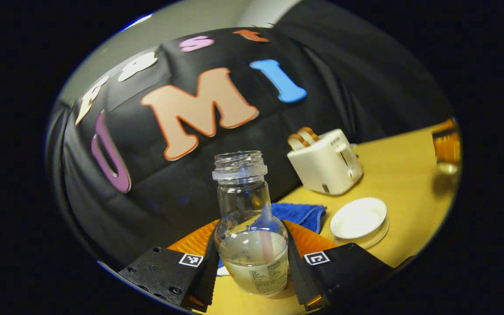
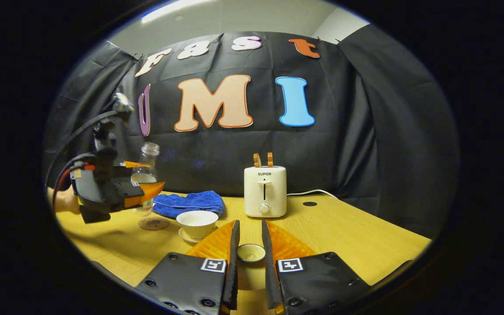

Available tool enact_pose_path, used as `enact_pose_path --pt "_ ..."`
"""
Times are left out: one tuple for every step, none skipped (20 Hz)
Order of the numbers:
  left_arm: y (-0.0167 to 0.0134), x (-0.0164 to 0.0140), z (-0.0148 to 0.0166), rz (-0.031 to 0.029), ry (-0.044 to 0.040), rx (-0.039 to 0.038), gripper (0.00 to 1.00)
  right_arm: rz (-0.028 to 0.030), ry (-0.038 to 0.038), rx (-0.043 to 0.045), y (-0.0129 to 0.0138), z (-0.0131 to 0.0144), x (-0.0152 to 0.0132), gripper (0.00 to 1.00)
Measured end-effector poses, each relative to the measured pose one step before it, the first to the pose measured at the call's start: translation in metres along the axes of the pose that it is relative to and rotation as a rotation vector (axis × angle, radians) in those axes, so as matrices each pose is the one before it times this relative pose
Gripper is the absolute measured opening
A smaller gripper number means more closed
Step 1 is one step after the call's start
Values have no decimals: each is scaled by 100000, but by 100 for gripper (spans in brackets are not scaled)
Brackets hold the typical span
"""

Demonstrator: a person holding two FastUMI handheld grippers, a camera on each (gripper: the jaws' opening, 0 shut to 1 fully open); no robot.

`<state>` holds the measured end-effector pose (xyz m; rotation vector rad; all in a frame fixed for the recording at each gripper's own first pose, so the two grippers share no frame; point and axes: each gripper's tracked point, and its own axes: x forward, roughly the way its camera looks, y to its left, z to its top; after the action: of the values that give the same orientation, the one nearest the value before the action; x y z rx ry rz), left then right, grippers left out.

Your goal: Open the teacup lid with one hand, grasp the water bottle and pour water into the teacup with the other hand; after pouring, place the water bottle on the coaster and then close the teacup lid.

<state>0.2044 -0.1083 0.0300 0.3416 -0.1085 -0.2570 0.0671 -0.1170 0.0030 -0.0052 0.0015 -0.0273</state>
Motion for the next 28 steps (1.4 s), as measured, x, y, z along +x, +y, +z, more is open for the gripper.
enact_pose_path --pt "137 388 363 2788 -3807 -7748 69 -451 -97 -123 -103 -14 -5 29" --pt "-186 588 360 1108 -3694 -7418 68 -93 -2 6 -22 74 23 29" --pt "69 21 184 1205 -1785 -7802 68 -53 19 -11 18 -42 -10 29" --pt "-113 85 -110 451 516 -7234 67 -187 -8 -50 -6 35 -32 29" --pt "304 -282 -3 756 1442 -5959 68 -237 45 -2 -99 -86 28 29" --pt "100 -152 24 1474 1081 -3685 68 -367 -13 -77 -60 28 10 29" --pt "-42 -151 -209 1429 1667 -1808 68 -313 -48 61 -92 6 -41 29" --pt "-158 -99 -292 959 1758 -116 68 -138 28 -2 -22 75 36 29" --pt "-89 -75 -309 682 2531 1022 68 -141 -45 -56 23 -36 -5 29" --pt "281 20 -217 205 2186 1403 68 -278 -9 40 -49 1 -24 29" --pt "-29 11 -138 -122 1898 663 68 -250 -20 -28 -66 -13 62 29" --pt "224 51 -326 275 1063 98 68 -99 -43 16 -5 13 35 29" --pt "94 -55 -172 232 1371 313 68 -78 -15 40 -6 10 9 29" --pt "44 63 -340 578 1295 368 68 -49 11 13 -14 17 -24 29" --pt "-2 -35 82 59 -320 -69 68 16 -28 -38 -23 -48 -10 29" --pt "106 2 -35 1023 -157 -136 68 -13 48 48 -16 -32 18 29" --pt "-124 74 -151 337 337 -441 68 -27 -44 -42 0 49 29 29" --pt "81 -32 -78 311 -75 -235 69 13 15 15 23 26 -12 29" --pt "8 15 -12 223 -65 -152 69 -3 7 -8 -22 -53 -11 29" --pt "-16 -83 -268 254 536 -211 69 -4 -37 -14 -21 35 7 29" --pt "-212 -136 -54 -578 -571 169 69 -27 17 24 -8 -31 12 29" --pt "-397 -196 -115 -1220 -689 752 69 21 -44 -38 33 12 -5 29" --pt "-585 -267 -242 -1525 -668 1428 69 -10 32 24 -18 -15 6 29" --pt "-349 162 53 -988 -1477 3749 69 -47 3 -56 18 24 -29 29" --pt "-62 3 -283 961 1918 1465 70 -50 22 52 -14 -5 58 29" --pt "180 -159 -121 193 -361 263 69 -209 -59 -89 -24 10 -12 29" --pt "66 -21 239 281 -1348 -1671 69 -23 54 35 -17 -32 -39 29" --pt "108 -24 -170 165 524 -1057 68 9 -35 -43 -10 13 15 29"
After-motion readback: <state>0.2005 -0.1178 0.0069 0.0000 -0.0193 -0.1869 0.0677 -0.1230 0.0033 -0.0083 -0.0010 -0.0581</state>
